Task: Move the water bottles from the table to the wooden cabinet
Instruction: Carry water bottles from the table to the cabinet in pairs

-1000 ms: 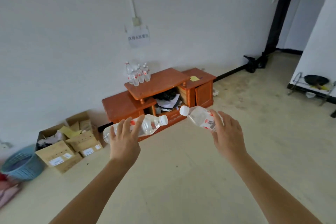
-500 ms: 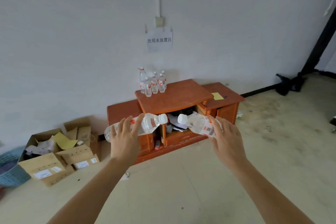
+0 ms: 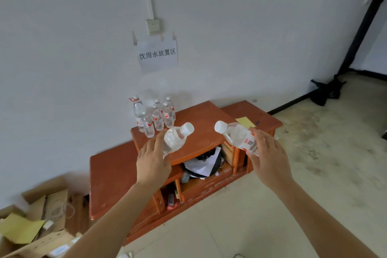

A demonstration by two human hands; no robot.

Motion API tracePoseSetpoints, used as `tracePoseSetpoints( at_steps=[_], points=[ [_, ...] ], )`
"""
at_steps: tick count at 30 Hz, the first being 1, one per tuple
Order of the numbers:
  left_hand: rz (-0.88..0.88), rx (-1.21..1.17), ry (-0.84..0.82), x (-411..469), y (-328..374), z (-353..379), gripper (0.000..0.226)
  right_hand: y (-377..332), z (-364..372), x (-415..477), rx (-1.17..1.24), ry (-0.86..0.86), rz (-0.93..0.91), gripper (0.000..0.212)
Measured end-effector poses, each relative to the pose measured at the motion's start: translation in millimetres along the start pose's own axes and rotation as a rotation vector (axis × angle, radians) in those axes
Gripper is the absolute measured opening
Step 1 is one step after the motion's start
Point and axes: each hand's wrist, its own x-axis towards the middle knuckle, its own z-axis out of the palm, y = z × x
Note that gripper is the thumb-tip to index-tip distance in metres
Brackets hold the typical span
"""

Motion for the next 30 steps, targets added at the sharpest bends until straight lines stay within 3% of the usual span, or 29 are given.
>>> tracePoseSetpoints(
  at_steps=[7,14,23,30],
  points=[
    [-0.259,-0.201,-0.016,151.0,13.8,103.2,0.081,82.3,102.1,153.3,0.117,-0.115,0.045,0.083],
    [-0.433,-0.240,-0.059,251.1,-1.5,163.9,0.081,111.9,179.2,284.0,0.268,-0.200,0.120,0.082],
    [-0.605,-0.172,-0.104,361.5,-77.7,277.7,0.084,136.3,343.1,391.5,0.381,-0.416,0.216,0.082],
    [-0.663,-0.277,-0.105,451.1,-138.8,367.8,0.084,146.1,447.9,470.0,0.487,-0.455,0.303,0.076]
  ],
)
